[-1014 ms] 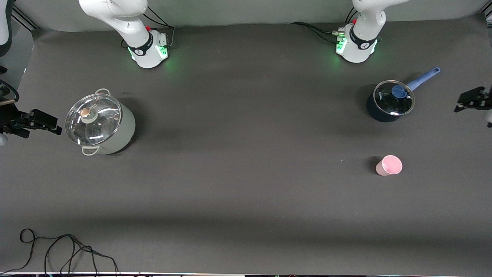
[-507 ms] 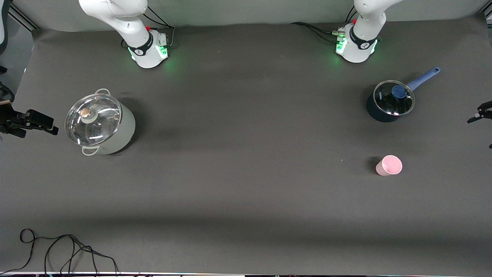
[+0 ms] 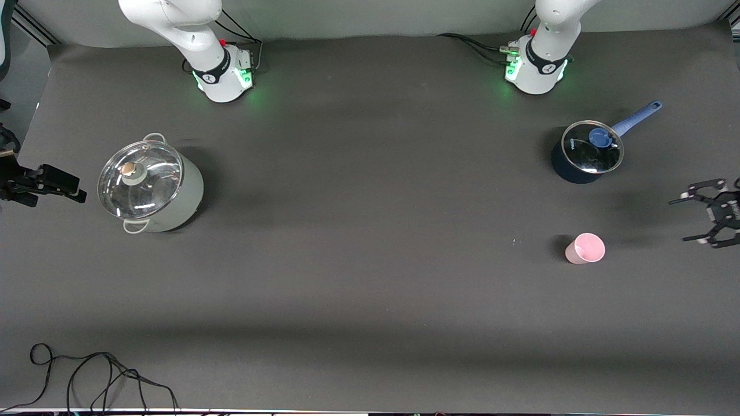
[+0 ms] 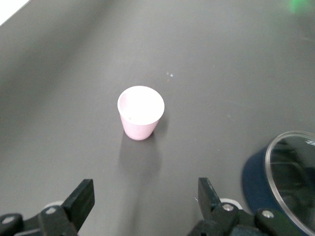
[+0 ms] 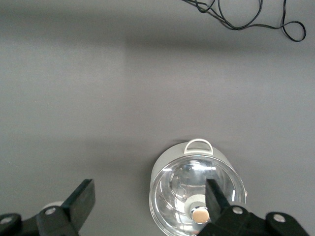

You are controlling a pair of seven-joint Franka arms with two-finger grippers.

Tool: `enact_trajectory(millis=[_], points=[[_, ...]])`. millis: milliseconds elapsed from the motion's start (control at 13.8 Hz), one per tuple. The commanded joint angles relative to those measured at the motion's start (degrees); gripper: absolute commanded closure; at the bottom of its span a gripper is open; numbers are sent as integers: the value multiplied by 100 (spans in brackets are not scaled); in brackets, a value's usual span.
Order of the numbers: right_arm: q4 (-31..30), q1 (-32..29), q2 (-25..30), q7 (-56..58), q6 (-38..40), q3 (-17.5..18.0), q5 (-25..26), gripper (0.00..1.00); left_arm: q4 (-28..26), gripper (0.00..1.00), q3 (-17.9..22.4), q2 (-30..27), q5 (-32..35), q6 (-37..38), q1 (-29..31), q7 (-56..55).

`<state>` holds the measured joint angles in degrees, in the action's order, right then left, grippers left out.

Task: Transfer pink cup from left to right arm
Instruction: 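Move the left gripper down to the pink cup and close on it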

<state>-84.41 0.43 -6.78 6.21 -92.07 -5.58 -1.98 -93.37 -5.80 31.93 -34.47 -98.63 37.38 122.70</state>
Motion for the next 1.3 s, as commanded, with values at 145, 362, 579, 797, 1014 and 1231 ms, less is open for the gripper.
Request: enact_trajectory(millis=[145,362,579,797,1014,1231], points=[[162,36,-51,-2084,101,-22,-215,1,144,6,-106,1217,-1147,107,165,1614],[162,37,-51,-3053,110,-22,-241,1,144,6,-193,1614,-1622,107,95,2046],[162,45,-51,-3748,110,13,-241,1,144,5,-369,1852,-1843,203,103,2337],[171,72,-51,-4023,101,31,-241,1,214,2,-528,2107,-2107,300,112,2574],[171,72,-51,-4014,101,40,-241,1,250,2,-528,2133,-2134,327,121,2583],[171,72,-51,-4023,101,40,-241,1,547,2,-528,2414,-2143,432,147,2880]])
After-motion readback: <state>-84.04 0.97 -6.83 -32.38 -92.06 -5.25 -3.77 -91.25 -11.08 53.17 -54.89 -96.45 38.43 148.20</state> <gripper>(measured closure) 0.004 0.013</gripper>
